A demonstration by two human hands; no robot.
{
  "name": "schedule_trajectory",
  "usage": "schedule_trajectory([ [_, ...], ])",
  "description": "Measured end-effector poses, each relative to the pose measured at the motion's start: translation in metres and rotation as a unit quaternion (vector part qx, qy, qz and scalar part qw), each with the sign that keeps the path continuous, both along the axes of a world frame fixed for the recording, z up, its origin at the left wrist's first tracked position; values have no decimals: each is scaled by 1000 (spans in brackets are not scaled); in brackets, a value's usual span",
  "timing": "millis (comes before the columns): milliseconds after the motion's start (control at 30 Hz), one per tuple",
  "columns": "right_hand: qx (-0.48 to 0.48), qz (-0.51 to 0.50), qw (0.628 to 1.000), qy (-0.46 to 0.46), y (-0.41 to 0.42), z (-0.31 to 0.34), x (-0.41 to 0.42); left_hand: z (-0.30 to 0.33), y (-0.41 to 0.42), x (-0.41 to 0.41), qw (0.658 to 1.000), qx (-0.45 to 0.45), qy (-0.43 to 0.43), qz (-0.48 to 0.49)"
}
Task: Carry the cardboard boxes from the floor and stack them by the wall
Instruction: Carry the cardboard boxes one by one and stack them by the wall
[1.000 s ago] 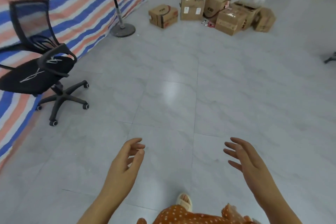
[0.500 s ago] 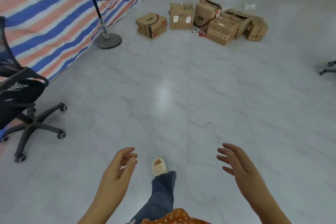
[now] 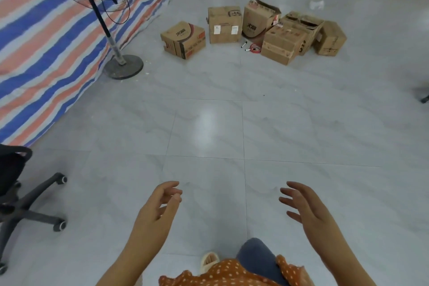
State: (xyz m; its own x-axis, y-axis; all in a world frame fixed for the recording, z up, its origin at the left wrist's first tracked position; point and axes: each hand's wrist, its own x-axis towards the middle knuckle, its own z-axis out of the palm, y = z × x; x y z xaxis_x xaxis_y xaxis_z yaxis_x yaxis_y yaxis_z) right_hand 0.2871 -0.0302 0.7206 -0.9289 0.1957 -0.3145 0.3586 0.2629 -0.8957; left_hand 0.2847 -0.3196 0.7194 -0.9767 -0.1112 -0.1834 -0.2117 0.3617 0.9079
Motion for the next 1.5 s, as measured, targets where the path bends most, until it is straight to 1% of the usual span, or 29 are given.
schedule_trajectory([
  [133, 7, 7, 1000, -28, 10, -8, -70, -5, 6, -68, 1000, -20, -11, 2],
  [267, 12, 18, 999, -32, 27, -14, -148, -12, 22, -142, 999, -27, -12, 20],
  [433, 2, 22, 1000, -11, 73, -7, -269, -11, 75, -252, 999, -17, 9, 33],
  [567, -1, 19, 1000, 8, 119, 10, -359, 3, 126, -347, 999, -22, 25, 12],
  [733, -9, 10, 1000, 0, 158, 8, -430, 2, 165, -420, 1000, -21, -1, -3],
  [967, -8, 1, 1000, -27, 169, -11, -536, -15, 176, -531, 999, -29, -30, 2],
  [1167, -3, -2, 1000, -13, 167, -12, -675, -20, 176, -671, 1000, -12, -10, 11],
  [1333, -4, -4, 1000, 19, 156, 6, -797, 1, 157, -787, 1000, 0, 11, 18],
  [1500, 2, 29, 999, -15, 140, -4, -881, -1, 138, -858, 999, 10, -7, 49],
])
